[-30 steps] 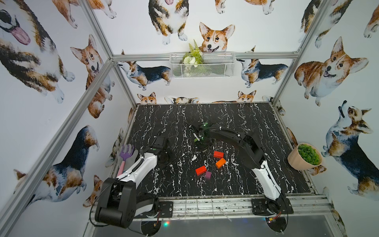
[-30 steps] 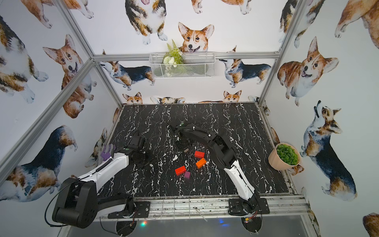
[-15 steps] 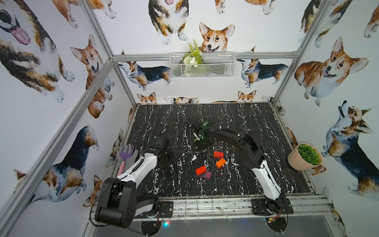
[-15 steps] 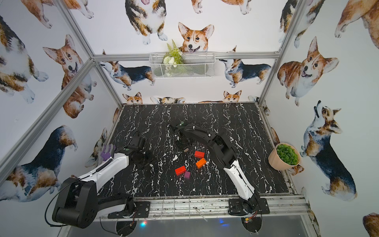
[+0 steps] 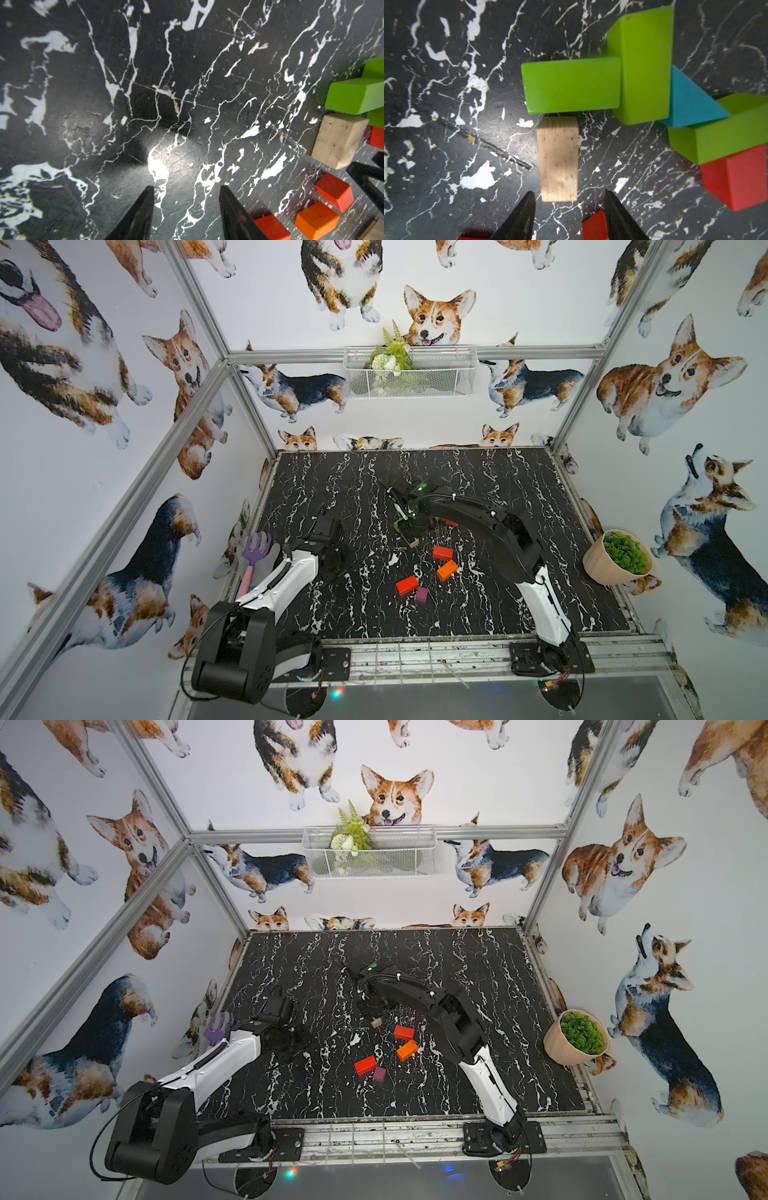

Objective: Assemble a heart with building blocks
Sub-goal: Assemble the building block at the center of the board.

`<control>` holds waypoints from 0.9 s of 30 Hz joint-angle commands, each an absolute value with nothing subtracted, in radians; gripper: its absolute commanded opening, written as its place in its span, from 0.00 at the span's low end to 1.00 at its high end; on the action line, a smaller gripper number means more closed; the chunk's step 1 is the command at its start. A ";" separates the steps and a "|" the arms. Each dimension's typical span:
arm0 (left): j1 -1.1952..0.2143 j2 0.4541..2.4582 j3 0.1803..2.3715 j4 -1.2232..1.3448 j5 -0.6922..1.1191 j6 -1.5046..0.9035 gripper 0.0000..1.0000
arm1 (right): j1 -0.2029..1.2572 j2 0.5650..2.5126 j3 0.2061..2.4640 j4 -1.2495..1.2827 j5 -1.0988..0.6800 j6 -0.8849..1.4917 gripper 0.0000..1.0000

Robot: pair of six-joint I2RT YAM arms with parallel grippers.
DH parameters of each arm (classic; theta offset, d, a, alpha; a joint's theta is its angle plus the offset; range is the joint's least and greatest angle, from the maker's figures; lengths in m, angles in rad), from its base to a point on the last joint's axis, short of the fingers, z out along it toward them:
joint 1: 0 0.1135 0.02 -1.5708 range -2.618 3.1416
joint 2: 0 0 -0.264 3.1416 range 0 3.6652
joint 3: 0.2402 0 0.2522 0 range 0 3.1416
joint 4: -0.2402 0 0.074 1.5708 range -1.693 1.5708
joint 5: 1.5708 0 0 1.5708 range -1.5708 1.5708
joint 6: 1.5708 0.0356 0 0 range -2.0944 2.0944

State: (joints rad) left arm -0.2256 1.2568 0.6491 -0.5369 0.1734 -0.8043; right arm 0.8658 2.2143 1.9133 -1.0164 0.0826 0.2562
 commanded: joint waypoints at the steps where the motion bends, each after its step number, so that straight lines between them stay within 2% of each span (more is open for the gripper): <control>1: -0.227 1.253 0.657 -0.535 0.176 -0.808 0.54 | 0.867 2.135 1.863 -0.998 0.108 0.298 0.60; 10: -0.227 1.280 0.664 -0.530 0.174 -0.804 0.54 | 0.867 1.973 1.583 -0.863 0.088 0.465 0.55; 18: -0.256 1.317 0.694 -0.521 0.176 -0.803 0.55 | 0.867 2.042 1.606 -0.861 0.093 0.484 0.53; 27: -0.405 1.410 0.770 -0.515 0.145 -0.818 0.58 | 0.862 2.104 1.650 -0.879 0.138 0.476 0.52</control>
State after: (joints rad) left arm -0.3668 1.3891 0.7460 -0.5205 0.1719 -0.8043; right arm 0.8635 2.0930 1.6333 -0.8677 0.1074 0.4667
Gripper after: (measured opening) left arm 0.579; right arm 0.516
